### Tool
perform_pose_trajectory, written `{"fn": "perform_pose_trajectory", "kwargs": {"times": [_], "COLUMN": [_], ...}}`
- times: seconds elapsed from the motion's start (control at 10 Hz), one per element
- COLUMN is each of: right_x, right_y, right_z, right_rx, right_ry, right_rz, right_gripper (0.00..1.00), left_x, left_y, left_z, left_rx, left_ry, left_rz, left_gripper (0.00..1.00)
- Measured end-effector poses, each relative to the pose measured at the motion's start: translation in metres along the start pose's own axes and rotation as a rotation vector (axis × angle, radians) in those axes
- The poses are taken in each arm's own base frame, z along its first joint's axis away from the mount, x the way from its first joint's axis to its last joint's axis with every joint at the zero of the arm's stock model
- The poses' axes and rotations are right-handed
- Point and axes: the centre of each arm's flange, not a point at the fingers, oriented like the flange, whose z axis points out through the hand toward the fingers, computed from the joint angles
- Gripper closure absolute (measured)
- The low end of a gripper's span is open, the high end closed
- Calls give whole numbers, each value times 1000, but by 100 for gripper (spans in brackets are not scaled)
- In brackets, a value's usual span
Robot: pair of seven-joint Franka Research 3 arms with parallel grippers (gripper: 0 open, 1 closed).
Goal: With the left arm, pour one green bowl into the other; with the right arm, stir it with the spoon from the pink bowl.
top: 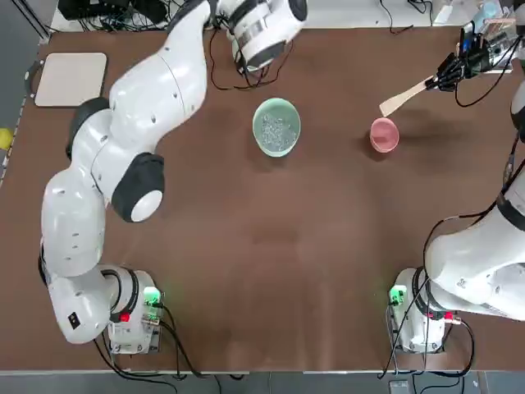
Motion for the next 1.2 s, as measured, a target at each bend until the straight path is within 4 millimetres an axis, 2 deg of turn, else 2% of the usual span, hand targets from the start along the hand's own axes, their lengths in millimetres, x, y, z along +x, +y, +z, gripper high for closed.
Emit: {"fn": "perform_pose_trajectory", "kwargs": {"times": [0.1,0.3,0.4,0.6,0.8,0.9,1.1,1.2], "right_x": [4,6,6,5,5,6,3,-1], "right_y": [-24,-94,-129,-193,-253,-281,-334,-352], "right_z": [6,22,34,71,121,153,234,267], "right_rx": [-20,-115,-165,-268,-338,-385,-467,-490], "right_ry": [-12,-41,-46,-44,-26,-1,57,78], "right_rz": [14,87,122,197,263,292,324,323], "right_gripper": [95,95,95,95,95,95,95,95], "left_x": [14,56,85,142,195,221,278,304], "left_y": [2,-6,-17,-46,-73,-85,-104,-115], "left_z": [15,37,51,79,118,136,167,181], "left_rx": [44,127,160,194,211,216,220,216], "left_ry": [-80,-200,-231,-312,-379,-419,-463,-487], "left_rz": [27,77,96,128,155,160,168,182], "left_gripper": [96,96,96,96,96,96,96,96]}}
